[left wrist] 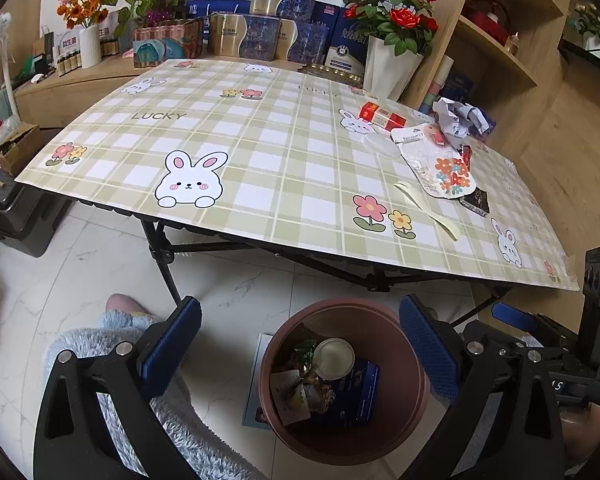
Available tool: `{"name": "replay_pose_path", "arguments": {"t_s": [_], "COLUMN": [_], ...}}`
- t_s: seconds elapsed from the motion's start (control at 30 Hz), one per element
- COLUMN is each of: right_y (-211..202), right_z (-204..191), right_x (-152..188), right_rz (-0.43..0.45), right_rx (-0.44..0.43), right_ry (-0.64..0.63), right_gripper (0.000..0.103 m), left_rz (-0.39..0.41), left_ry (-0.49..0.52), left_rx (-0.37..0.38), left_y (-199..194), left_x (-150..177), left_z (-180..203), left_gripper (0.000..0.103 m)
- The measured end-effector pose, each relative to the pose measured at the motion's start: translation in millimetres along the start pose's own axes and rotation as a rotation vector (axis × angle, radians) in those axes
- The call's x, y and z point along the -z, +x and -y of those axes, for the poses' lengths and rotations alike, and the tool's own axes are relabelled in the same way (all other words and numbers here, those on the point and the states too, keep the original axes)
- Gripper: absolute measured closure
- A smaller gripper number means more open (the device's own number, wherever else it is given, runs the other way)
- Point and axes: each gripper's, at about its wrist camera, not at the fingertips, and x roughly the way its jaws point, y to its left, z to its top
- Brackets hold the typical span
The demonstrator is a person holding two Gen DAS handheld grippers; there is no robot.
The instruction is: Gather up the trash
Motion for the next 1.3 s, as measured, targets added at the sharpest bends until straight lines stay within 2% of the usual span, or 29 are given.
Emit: {"name": "replay_pose_path", "arguments": {"t_s": [0.4,0.73,0.93,1.13,1.3], "right_y": [0,-10,-19,-9,10], "right_z": [13,44,54,63,74], "right_x": [-2,-30,-73,-139,-195], "right_rz": [0.010,0.071,0.132,0.167,0.192], "right_rx": [0.001,0.093,0.209,0.297,0.341], "right_ry": [0.045,0.051,-0.068,-0.196,-0.240], "right_gripper": [0.007,0.007,0.006,0.006,0.006], "left_rz": [-0.006,-0.004,0.000,0.008,0.025], "left_ry": [-0.020,-0.019,-0.030,-0.063,-0.071], "left_rx": [0.004,-0.011,-0.003,-0.015,-0.012], "left_y": [7,17,27,41,56], "left_x": [-4,-19,-39,-68,-92], "left_z": [-1,0,-4,-16,-21], "left_gripper": [0.006,0.006,0.006,0.006,0.006]}}
